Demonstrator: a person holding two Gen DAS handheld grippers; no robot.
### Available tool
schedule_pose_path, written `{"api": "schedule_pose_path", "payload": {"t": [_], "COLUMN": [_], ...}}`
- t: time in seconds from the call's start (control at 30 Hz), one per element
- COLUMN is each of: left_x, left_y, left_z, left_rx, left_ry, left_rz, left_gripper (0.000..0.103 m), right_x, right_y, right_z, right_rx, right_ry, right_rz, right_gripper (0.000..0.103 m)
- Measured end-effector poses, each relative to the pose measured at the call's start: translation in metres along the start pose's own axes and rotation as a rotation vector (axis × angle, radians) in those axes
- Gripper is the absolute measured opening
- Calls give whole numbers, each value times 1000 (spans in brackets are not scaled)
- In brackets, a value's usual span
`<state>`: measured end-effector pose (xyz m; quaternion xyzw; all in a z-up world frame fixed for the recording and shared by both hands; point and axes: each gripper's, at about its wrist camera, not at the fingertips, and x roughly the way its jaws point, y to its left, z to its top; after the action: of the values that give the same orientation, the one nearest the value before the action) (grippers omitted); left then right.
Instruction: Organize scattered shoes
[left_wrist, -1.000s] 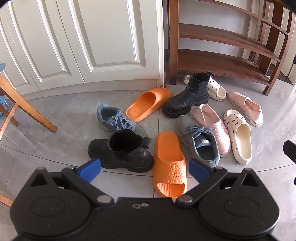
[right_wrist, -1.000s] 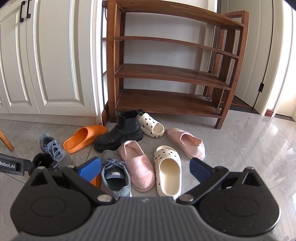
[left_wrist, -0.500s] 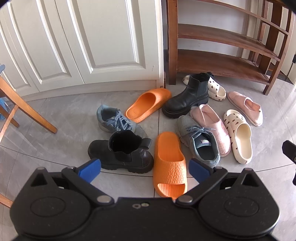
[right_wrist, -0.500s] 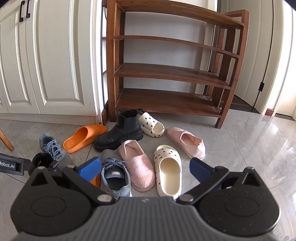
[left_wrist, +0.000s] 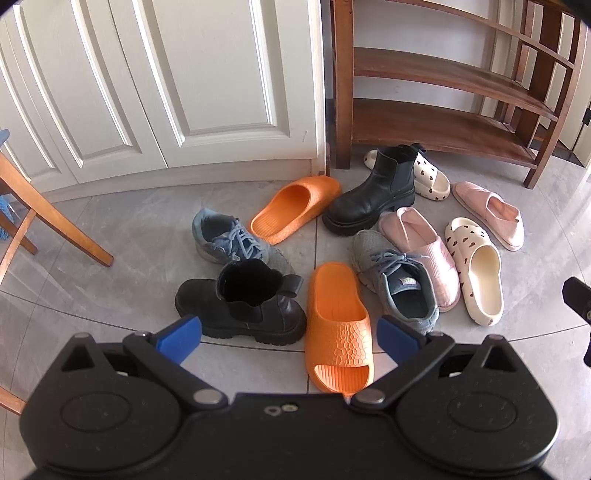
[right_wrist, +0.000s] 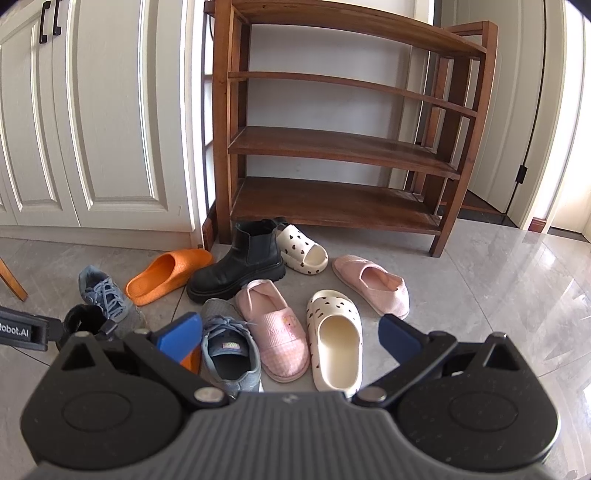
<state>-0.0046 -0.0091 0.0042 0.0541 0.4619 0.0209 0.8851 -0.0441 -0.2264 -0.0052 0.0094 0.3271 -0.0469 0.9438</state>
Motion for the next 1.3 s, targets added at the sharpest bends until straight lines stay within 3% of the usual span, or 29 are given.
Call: {"api": "schedule_pose_path", "payload": {"t": [0.63, 1.13, 1.3], "left_x": [1, -15, -11], "left_y": [4, 10, 41], "left_z": [-1, -12, -13], "left_rx": [16, 30, 19], "left_ry": [-8, -24, -25], "left_rz": [13, 45, 46], "left_gripper": [102, 102, 102], "right_x": [-1, -5, -5], "right_y": [1, 4, 4], "right_z": [-2, -1, -2], "right_rx": [-9, 31, 54], "right_ry": [-7, -53, -44], "right_rz": [-3, 62, 96], "right_gripper": [103, 103, 103]}}
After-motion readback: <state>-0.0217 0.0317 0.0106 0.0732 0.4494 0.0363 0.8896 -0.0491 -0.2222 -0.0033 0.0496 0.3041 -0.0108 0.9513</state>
